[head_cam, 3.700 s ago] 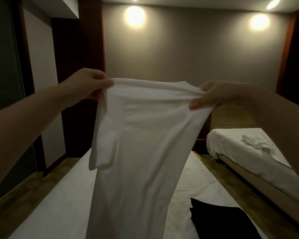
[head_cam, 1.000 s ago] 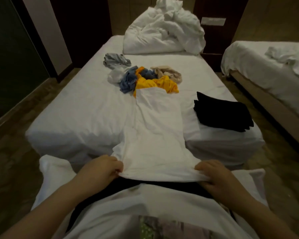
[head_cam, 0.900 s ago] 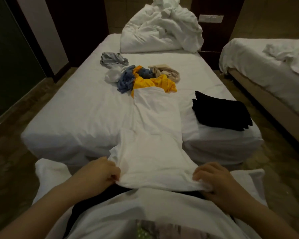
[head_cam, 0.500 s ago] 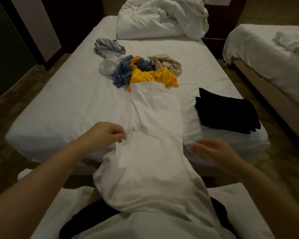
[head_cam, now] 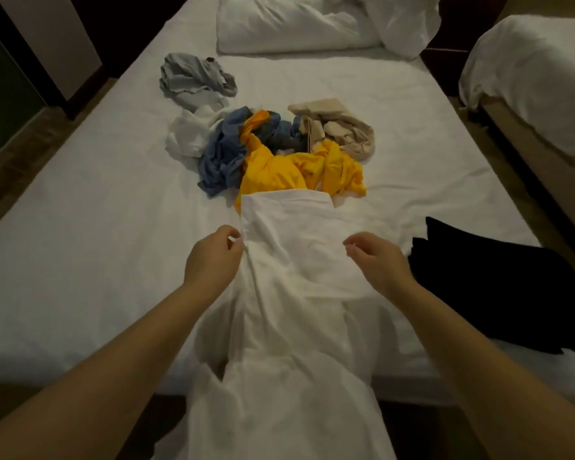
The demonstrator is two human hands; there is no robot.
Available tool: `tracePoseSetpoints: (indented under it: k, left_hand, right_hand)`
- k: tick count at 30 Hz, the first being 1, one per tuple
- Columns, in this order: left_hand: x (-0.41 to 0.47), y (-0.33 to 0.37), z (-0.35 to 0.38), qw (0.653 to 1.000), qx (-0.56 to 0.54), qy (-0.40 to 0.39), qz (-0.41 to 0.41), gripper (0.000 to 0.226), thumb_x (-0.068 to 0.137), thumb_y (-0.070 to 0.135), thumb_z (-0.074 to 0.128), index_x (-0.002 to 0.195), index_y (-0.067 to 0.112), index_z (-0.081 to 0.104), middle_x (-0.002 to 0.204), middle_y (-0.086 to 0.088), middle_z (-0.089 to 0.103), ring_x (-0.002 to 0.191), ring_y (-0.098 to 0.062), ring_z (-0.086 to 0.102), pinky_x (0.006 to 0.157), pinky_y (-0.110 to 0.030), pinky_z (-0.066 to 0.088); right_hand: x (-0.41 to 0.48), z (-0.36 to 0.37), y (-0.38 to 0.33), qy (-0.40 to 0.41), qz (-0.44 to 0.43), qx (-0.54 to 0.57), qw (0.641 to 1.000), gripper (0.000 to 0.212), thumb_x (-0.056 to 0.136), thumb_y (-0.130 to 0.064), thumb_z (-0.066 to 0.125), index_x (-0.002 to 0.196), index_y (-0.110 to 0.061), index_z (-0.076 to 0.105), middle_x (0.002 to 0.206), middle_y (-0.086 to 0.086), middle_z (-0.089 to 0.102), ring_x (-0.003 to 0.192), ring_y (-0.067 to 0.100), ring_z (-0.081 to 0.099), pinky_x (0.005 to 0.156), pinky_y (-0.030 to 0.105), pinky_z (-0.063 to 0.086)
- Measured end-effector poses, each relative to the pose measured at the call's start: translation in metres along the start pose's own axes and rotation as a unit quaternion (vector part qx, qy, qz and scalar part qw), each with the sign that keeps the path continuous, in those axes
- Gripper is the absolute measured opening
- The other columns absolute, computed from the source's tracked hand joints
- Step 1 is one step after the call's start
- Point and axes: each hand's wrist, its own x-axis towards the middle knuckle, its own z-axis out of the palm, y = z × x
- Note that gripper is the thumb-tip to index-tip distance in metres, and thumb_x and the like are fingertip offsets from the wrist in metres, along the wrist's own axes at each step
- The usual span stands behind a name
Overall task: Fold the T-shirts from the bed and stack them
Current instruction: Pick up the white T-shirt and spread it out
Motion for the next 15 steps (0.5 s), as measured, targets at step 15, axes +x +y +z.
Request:
tracePoseSetpoints:
  k: [15]
  left_hand:
    - [0.077, -0.007, 0.069, 0.981, -0.191, 0.024, 0.001, 0.070, 0.088, 0.033, 0.061, 0.144, 0.036, 0.020, 0.139, -0.002, 0.043, 0.120, -0.022, 0.047, 0.099, -0.039, 0.043]
  right_hand:
    - [0.115, 0.046, -0.001, -0.011, -0.133, -0.171, 0.976, 0.045, 0.082, -0.054, 0.056, 0.116, -0.025, 0.058, 0.121, 0.001, 0.057, 0.113, 0.023, 0.047, 0.094, 0.040, 0.033]
